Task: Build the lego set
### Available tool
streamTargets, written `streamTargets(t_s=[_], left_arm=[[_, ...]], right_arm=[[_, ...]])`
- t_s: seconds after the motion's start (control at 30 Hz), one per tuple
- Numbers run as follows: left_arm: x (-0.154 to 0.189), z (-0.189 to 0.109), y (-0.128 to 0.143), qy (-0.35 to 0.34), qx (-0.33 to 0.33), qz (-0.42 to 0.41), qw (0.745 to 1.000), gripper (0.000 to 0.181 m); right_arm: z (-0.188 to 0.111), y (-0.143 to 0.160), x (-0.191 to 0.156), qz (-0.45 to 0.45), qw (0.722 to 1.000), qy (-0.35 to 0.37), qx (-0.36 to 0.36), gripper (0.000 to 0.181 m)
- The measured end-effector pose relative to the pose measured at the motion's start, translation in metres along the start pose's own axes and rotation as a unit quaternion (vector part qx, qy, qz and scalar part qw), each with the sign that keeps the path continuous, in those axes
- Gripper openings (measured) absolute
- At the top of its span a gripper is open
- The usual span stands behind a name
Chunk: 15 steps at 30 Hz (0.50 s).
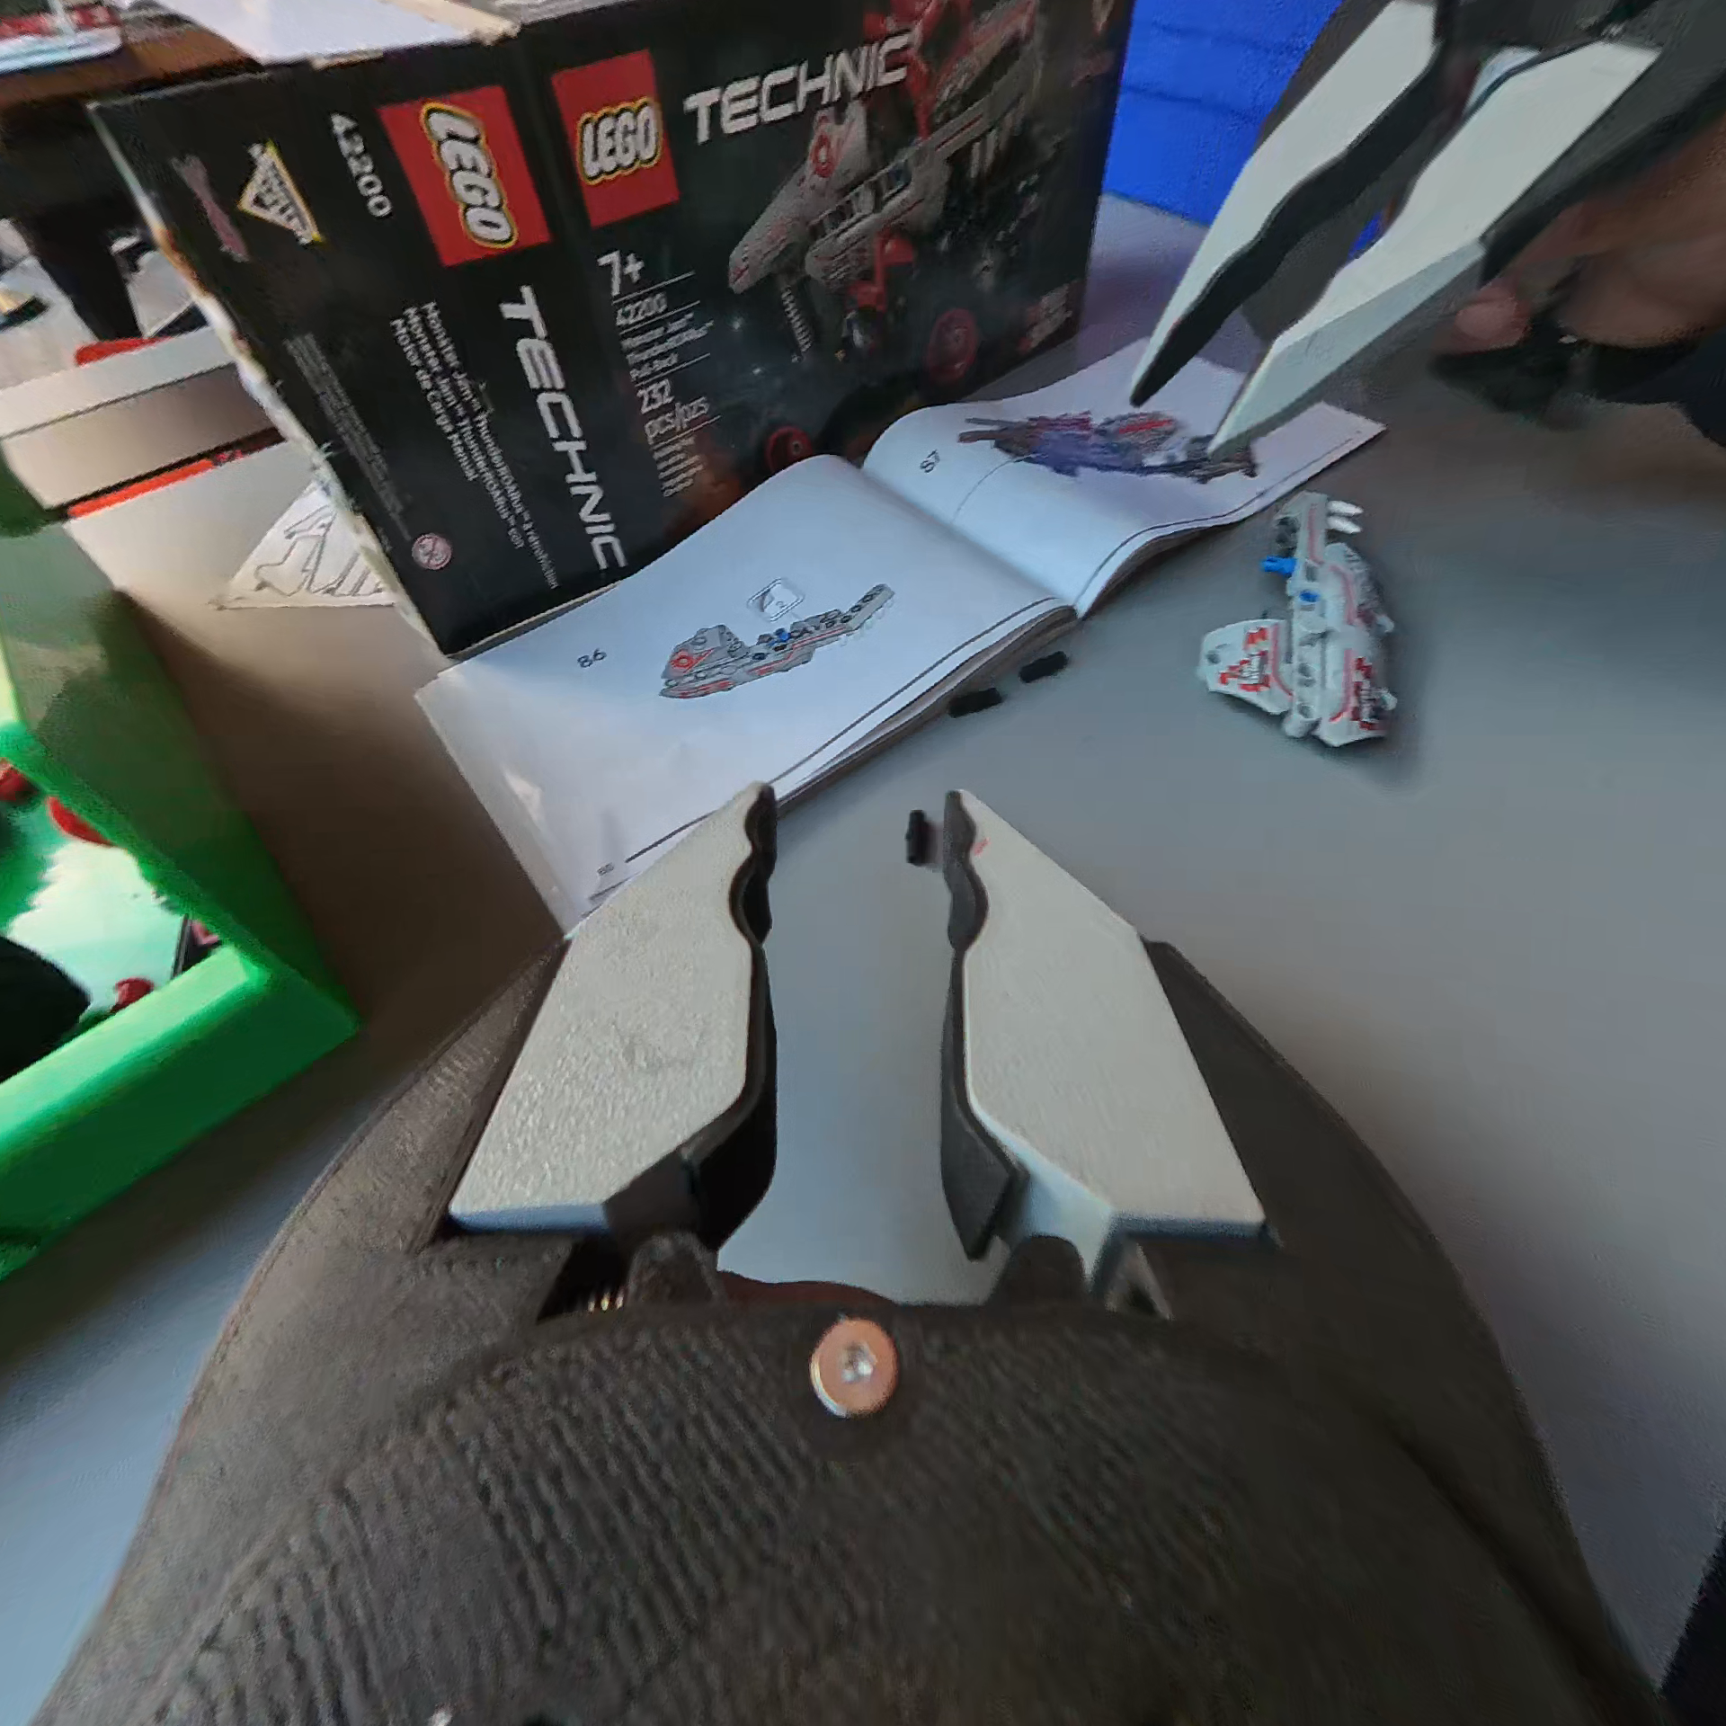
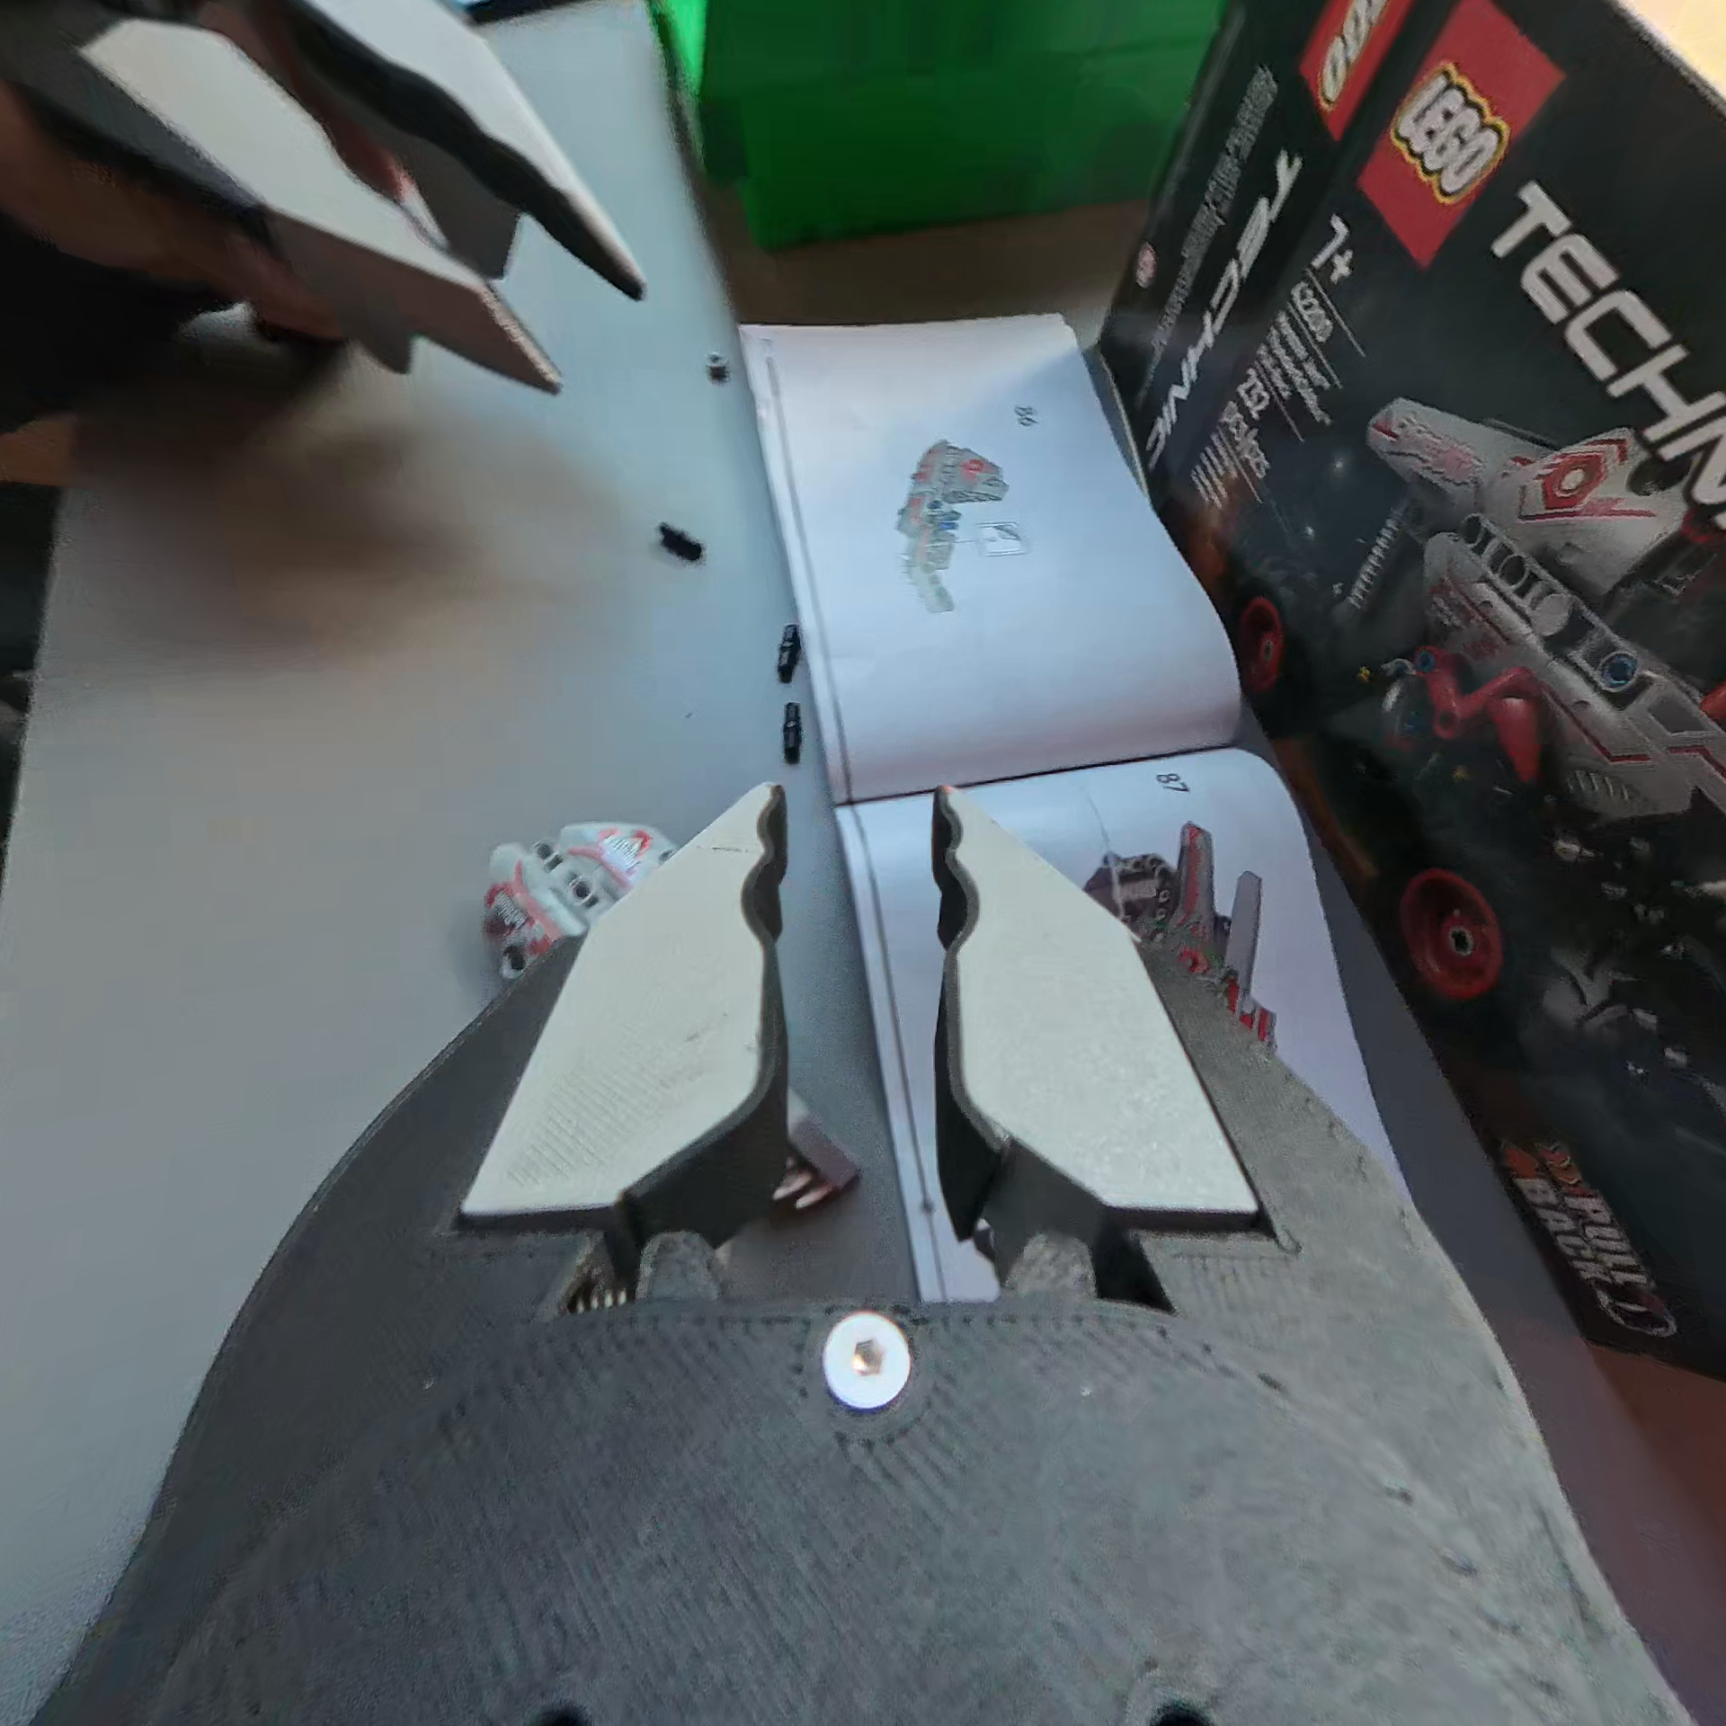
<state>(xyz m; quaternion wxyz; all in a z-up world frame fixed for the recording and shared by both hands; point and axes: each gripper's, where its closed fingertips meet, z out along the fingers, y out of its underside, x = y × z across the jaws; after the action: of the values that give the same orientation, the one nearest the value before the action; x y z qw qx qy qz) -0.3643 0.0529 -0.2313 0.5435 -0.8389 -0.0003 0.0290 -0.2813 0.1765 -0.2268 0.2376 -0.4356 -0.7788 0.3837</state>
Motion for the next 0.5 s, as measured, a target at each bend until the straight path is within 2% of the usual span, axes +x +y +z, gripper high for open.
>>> streamTargets(t_s=[0.1,0.17,0.27,0.3,0.4,0.5], left_arm=[[0.014,-0.002,-0.002,0.059,0.009,0.006,0.998,0.03],[0.021,-0.002,-0.003,0.091,0.011,0.007,0.996,0.028],[0.019,-0.006,-0.012,0.091,0.048,0.006,0.995,0.028],[0.017,-0.009,-0.015,0.087,0.062,0.004,0.994,0.025],[0.015,-0.02,-0.024,0.081,0.104,0.002,0.991,0.001],[0.009,-0.024,-0.028,0.058,0.124,0.002,0.991,0.0]], right_arm=[[-0.013,0.006,-0.015,-0.018,0.999,-0.018,0.036,0.032],[-0.018,0.001,-0.008,-0.026,0.996,0.03,0.086,0.029],[-0.025,-0.011,-0.003,-0.025,0.982,0.082,0.166,0.025],[-0.024,-0.012,-0.007,-0.023,0.982,0.075,0.171,0.024],[-0.018,-0.003,-0.008,0.005,0.987,0.046,0.153,0.022],[-0.012,0.008,-0.005,0.016,0.99,0.028,0.138,0.016]])
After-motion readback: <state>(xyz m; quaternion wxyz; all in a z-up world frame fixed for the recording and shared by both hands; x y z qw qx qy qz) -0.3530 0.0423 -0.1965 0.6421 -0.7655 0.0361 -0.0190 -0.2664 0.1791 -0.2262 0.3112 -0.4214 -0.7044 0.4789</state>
